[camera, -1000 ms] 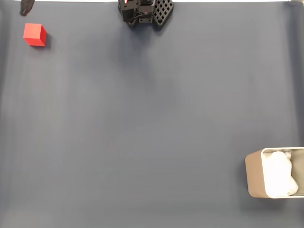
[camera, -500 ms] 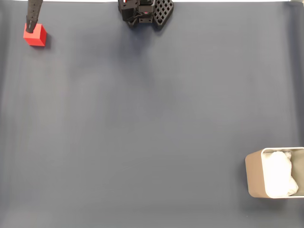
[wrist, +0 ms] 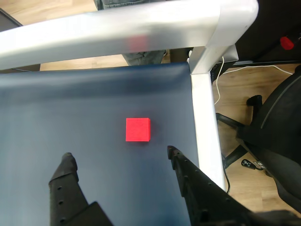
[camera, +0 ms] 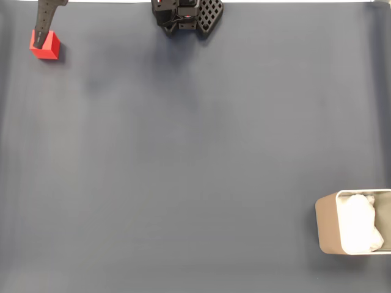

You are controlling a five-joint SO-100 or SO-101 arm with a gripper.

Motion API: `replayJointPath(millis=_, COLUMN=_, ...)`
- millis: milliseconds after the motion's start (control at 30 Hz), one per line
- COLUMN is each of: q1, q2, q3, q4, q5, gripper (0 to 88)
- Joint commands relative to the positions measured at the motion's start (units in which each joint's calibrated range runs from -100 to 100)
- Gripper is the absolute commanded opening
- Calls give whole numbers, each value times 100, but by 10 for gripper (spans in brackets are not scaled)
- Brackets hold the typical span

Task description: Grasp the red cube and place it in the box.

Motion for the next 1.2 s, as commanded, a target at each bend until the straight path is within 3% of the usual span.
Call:
replayJointPath(millis=0, q1=-104, q2=56, q3=-55, q4=-194, q5=-63, gripper=441)
replayJointPath(millis=1167, q1=-282, q2=1209, q3=748, q4=-1973, q5=-10, gripper=447)
